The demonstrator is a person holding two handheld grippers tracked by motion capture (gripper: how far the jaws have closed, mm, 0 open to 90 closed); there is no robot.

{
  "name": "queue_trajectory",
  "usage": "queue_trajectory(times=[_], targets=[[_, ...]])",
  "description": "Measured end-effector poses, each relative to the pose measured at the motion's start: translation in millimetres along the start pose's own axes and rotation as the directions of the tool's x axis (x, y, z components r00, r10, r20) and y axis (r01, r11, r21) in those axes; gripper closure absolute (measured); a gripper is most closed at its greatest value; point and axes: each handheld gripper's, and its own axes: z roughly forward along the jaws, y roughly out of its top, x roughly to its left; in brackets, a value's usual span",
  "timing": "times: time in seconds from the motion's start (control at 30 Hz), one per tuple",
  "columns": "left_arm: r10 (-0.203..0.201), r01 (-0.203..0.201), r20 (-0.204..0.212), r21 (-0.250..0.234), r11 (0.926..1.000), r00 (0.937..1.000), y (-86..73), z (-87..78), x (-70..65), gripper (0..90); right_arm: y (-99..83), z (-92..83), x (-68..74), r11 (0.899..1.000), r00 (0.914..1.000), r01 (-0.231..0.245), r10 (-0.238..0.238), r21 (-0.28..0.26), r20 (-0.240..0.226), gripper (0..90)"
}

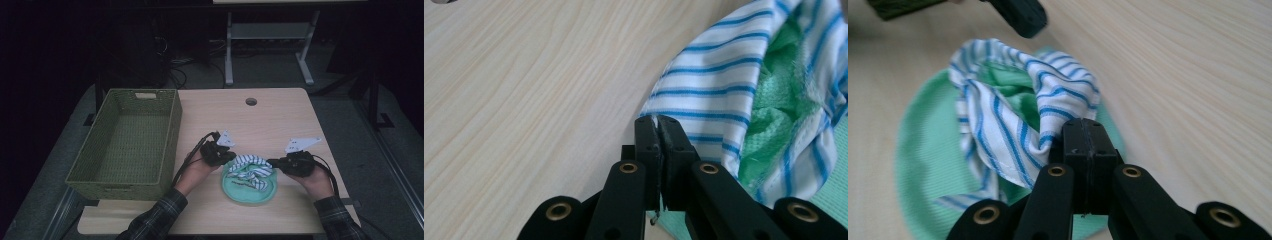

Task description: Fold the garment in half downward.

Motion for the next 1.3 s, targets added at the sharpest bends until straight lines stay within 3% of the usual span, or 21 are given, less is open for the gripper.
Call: queue_trajectory(times=[0.07, 0.27, 0.4, 0.43, 0.57, 0.67, 0.7, 0.8, 0.87, 0.97, 1.03, 1.23, 1.3], targets=[[0.015, -0.015, 0.013, -0.004, 0.9999, 0.9998, -0.9, -4.3, -4.6, 86.5, 1.1, -3.0, 12.3, 1.000, 0.9992, 0.017, -0.017, -0.013, -0.035, 89.8], [0.052, -0.052, 0.049, -0.009, 0.9986, 0.9975, -1.6, -8.9, -20.4, 85.4, -3.4, 0.0, 33.2, 0.999, 0.9961, 0.042, -0.041, 0.000, -0.078, 89.7], [0.081, -0.080, 0.052, -0.022, 0.9965, 0.9953, 1.2, -15.2, -31.0, 84.5, -9.4, 7.3, 45.9, 0.997, 0.9926, 0.073, -0.069, 0.040, -0.099, 89.7], [0.089, -0.087, 0.056, -0.040, 0.9954, 0.9945, 4.6, -18.0, -32.8, 84.4, -13.1, 11.8, 50.0, 0.994, 0.9920, 0.080, -0.073, 0.070, -0.103, 89.7], [0.096, -0.093, 0.068, -0.050, 0.9944, 0.9931, 9.1, -16.9, -35.6, 83.8, -17.8, 15.0, 52.7, 0.992, 0.9913, 0.087, -0.077, 0.092, -0.106, 89.7], [0.099, -0.096, 0.092, -0.030, 0.9949, 0.9908, 10.0, -10.0, -40.5, 83.5, -19.7, 10.7, 51.5, 0.993, 0.9927, 0.079, -0.071, 0.085, -0.098, 89.5], [0.104, -0.104, 0.117, -0.008, 0.9946, 0.9877, 8.6, -4.4, -45.2, 83.5, -19.1, 4.2, 49.4, 0.996, 0.9947, 0.064, -0.059, 0.059, -0.084, 89.1], [0.124, -0.128, 0.128, 0.021, 0.9916, 0.9839, 6.9, -0.3, -49.0, 84.3, -16.7, -3.2, 48.6, 0.999, 0.9955, 0.041, -0.039, 0.024, -0.087, 89.2], [0.129, -0.138, 0.144, 0.054, 0.9889, 0.9811, 3.7, 2.8, -53.8, 84.8, -14.1, -7.9, 51.0, 0.999, 0.9943, 0.028, -0.030, -0.017, -0.102, 89.5], [0.117, -0.130, 0.157, 0.072, 0.9889, 0.9805, -1.0, 4.9, -58.6, 85.4, -12.0, -6.4, 58.1, 0.999, 0.9902, 0.034, -0.037, -0.025, -0.135, 89.6], [0.124, -0.141, 0.166, 0.092, 0.9858, 0.9783, -6.1, 6.9, -60.7, 85.9, -15.7, 6.9, 63.0, 0.999, 0.9860, 0.050, -0.046, 0.022, -0.160, 89.9], [0.098, -0.116, 0.171, 0.097, 0.9885, 0.9804, -11.6, 9.3, -62.8, 88.5, -23.1, 25.6, 66.8, 0.992, 0.9832, 0.080, -0.062, 0.100, -0.171, 90.0], [0.096, -0.113, 0.168, 0.096, 0.9889, 0.9811, -12.3, 9.3, -63.1, 88.5, -23.6, 27.0, 66.9, 0.991, 0.9830, 0.082, -0.063, 0.102, -0.173, 90.0]])
